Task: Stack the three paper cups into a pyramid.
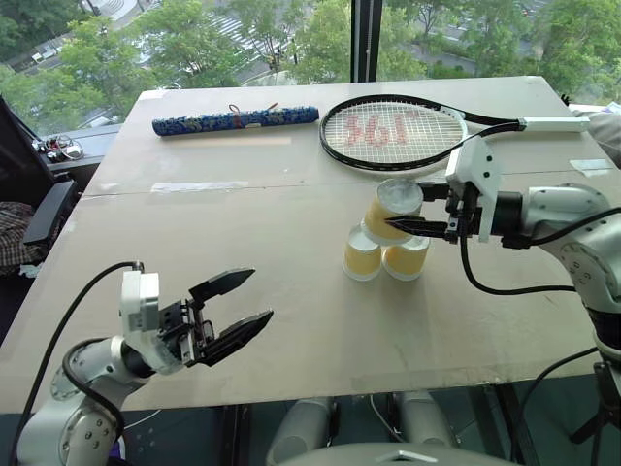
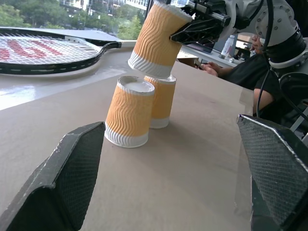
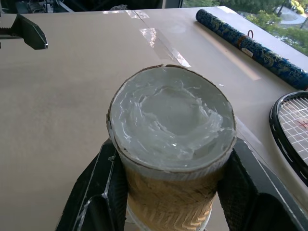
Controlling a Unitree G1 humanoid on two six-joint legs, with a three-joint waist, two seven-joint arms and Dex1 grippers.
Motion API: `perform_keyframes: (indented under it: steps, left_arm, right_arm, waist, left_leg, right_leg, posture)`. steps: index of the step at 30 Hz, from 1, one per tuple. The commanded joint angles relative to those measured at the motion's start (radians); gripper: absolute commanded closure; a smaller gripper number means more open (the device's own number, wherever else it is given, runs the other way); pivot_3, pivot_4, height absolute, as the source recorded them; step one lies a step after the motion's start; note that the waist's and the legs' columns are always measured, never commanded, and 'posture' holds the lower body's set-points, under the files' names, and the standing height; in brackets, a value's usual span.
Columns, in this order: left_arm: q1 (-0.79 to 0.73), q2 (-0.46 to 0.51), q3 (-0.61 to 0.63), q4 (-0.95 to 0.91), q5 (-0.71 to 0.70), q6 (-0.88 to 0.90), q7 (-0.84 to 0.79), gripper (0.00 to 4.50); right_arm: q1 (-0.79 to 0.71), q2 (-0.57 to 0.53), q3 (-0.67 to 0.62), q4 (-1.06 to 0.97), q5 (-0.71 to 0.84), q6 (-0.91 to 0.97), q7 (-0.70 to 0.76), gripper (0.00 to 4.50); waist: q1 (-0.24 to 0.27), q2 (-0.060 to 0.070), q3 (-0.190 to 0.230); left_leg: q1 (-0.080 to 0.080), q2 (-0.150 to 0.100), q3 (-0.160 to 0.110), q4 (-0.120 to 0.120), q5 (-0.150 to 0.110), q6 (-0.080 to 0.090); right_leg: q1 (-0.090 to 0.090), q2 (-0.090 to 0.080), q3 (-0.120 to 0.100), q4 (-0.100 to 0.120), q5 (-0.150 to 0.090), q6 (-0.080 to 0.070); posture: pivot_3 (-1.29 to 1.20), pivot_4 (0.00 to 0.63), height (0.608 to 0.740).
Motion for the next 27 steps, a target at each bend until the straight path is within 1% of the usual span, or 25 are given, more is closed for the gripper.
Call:
perform_keyframes:
  steps: [1, 3, 5, 6, 7, 9, 10, 13, 17, 19, 22, 27]
  left_arm:
    - [-0.011, 0.011, 0.004, -0.056, -0.021, 0.013, 0.029, 0.0]
    - [-0.016, 0.013, 0.006, -0.06, -0.024, 0.02, 0.036, 0.0]
    - [-0.018, 0.012, 0.006, -0.063, -0.027, 0.025, 0.04, 0.0]
    - [-0.015, 0.011, 0.007, -0.064, -0.028, 0.025, 0.039, 0.0]
    - [-0.012, 0.011, 0.008, -0.064, -0.027, 0.024, 0.037, 0.0]
    - [-0.006, 0.009, 0.01, -0.062, -0.025, 0.022, 0.032, 0.0]
    - [0.002, 0.01, 0.009, -0.063, -0.022, 0.028, 0.04, 0.0]
    - [0.017, 0.004, -0.004, -0.075, -0.007, 0.046, 0.082, 0.0]
    - [0.019, -0.017, -0.038, -0.091, 0.043, 0.066, 0.183, 0.0]
    - [0.026, -0.024, -0.062, -0.087, 0.089, 0.069, 0.232, 0.0]
    - [0.044, -0.036, -0.1, -0.052, 0.162, 0.037, 0.245, 0.0]
    - [0.059, -0.036, -0.09, 0.028, 0.198, -0.004, 0.211, 0.0]
  right_arm:
    - [-0.034, -0.009, -0.002, -0.002, -0.022, -0.012, 0.013, 2.74]
    - [-0.04, -0.01, 0.007, 0.008, -0.034, -0.006, 0.022, 2.74]
    - [-0.048, -0.017, 0.024, 0.024, -0.057, -0.011, 0.03, 1.75]
    - [-0.049, -0.023, 0.03, 0.026, -0.064, -0.013, 0.039, 1.64]
    - [-0.05, -0.026, 0.032, 0.025, -0.069, -0.016, 0.045, 1.24]
    - [-0.049, -0.027, 0.027, 0.021, -0.074, -0.019, 0.05, 0.29]
    - [-0.048, -0.026, 0.011, 0.014, -0.071, -0.025, 0.049, 0.05]
    - [-0.033, -0.029, -0.056, -0.012, -0.04, -0.054, 0.058, 0.05]
    - [0.056, -0.035, -0.206, -0.062, 0.052, -0.091, 0.078, 0.05]
    - [0.14, -0.043, -0.274, -0.079, 0.055, -0.147, 0.094, 0.05]
    - [0.281, -0.055, -0.379, -0.108, 0.105, -0.175, 0.127, 0.05]
    - [0.557, -0.074, -0.493, -0.137, 0.054, -0.276, 0.167, 0.05]
  waist:
    - [0.0, 0.0, 0.0]
    - [0.0, 0.0, 0.0]
    - [-0.001, 0.0, 0.0]
    - [-0.001, 0.0, 0.0]
    - [0.0, 0.0, 0.0]
    - [0.0, 0.0, 0.0]
    - [-0.001, 0.0, 0.0]
    - [0.0, 0.0, 0.0]
    - [0.006, -0.001, 0.0]
    - [0.006, -0.001, 0.0]
    - [0.004, -0.001, 0.0]
    - [0.003, 0.0, 0.0]
  left_leg:
    - [0.0, 0.0, 0.0, 0.0, 0.0, 0.0]
    - [0.0, 0.0, 0.0, 0.0, 0.0, 0.0]
    - [0.0, 0.0, 0.0, 0.0, 0.0, 0.0]
    - [0.0, 0.0, 0.0, 0.0, 0.0, 0.0]
    - [0.0, 0.0, 0.0, 0.0, 0.0, 0.0]
    - [0.0, 0.0, 0.0, 0.0, 0.0, 0.0]
    - [0.0, 0.0, 0.0, 0.0, 0.0, 0.0]
    - [0.0, 0.0, 0.0, -0.001, 0.0, 0.0]
    - [-0.001, 0.0, -0.001, -0.001, 0.0, 0.0]
    - [-0.001, 0.0, -0.001, -0.001, 0.0, 0.0]
    - [-0.001, 0.0, -0.001, -0.001, -0.001, 0.0]
    - [0.0, 0.001, -0.001, -0.001, -0.001, 0.0]
  right_leg:
    - [0.0, 0.0, 0.0, 0.0, 0.0, 0.0]
    - [0.0, 0.0, 0.0, 0.0, 0.0, 0.0]
    - [0.0, 0.0, 0.0, 0.0, 0.0, 0.0]
    - [0.0, 0.0, 0.0, 0.0, 0.0, 0.0]
    - [0.0, 0.0, 0.0, 0.0, 0.0, 0.0]
    - [0.0, 0.0, 0.0, 0.0, 0.0, 0.0]
    - [0.0, 0.0, 0.0, 0.0, 0.0, 0.0]
    - [0.0, 0.0, 0.0, 0.0, 0.0, 0.0]
    - [0.0, 0.0, -0.001, -0.001, 0.0, 0.0]
    - [0.0, 0.0, -0.001, -0.002, 0.0, 0.0]
    - [0.001, 0.0, -0.001, -0.002, 0.0, 0.0]
    - [0.0, 0.0, 0.0, -0.001, 0.0, 0.0]
  posture:
    - [0.0, 0.15, 0.74]
    - [0.0, 0.15, 0.74]
    - [0.0, 0.15, 0.74]
    - [0.0, 0.15, 0.74]
    - [0.0, 0.15, 0.74]
    - [0.0, 0.15, 0.74]
    - [0.0, 0.15, 0.74]
    - [0.0, 0.15, 0.74]
    - [0.0, 0.15, 0.74]
    - [0.0, 0.15, 0.74]
    - [0.0, 0.15, 0.74]
    - [0.0, 0.15, 0.74]
